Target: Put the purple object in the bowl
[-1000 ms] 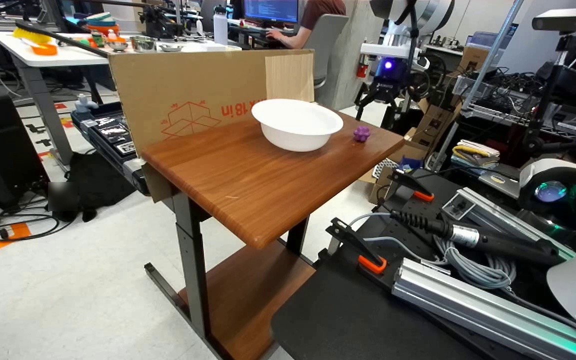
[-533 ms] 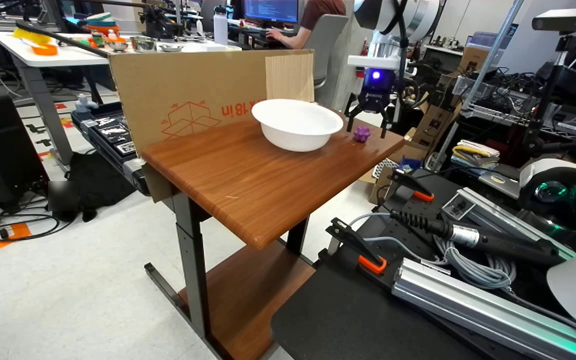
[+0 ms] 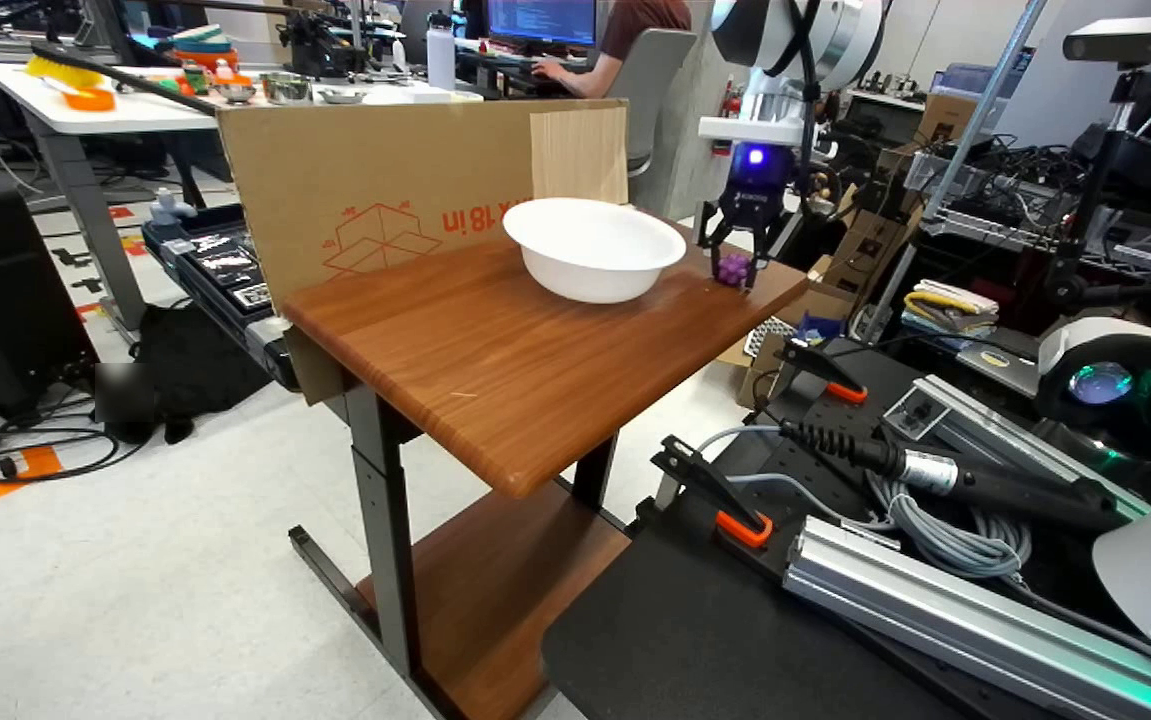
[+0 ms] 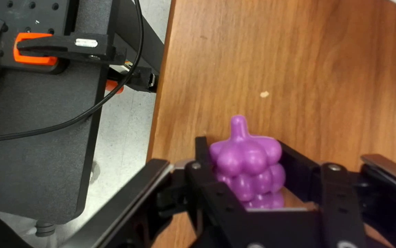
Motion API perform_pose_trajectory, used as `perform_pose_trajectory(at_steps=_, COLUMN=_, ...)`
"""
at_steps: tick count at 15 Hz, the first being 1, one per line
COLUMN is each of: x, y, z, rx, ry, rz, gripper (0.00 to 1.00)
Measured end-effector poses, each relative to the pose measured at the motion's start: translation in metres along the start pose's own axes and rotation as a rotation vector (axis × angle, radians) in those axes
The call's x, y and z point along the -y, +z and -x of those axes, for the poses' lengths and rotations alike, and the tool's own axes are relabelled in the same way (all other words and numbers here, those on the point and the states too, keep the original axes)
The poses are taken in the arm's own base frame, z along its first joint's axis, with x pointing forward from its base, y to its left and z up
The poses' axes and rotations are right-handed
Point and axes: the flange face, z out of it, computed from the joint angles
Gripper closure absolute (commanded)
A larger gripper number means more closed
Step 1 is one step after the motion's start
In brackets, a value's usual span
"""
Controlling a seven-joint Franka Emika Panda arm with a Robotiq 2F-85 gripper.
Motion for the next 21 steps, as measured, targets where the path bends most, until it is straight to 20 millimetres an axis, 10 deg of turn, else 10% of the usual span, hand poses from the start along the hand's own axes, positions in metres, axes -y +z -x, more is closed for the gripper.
perform_pose_trajectory(at_steps=7, x=-0.003, y=-0.008, z=0.009, rx=-0.045, ry=-0.084, rz=-0.057, gripper=0.77)
perform_pose_trajectory(at_steps=21, x=0.020, y=-0.063, z=0.187, rx=-0.023, ry=-0.592, rz=-0.411, gripper=0.77)
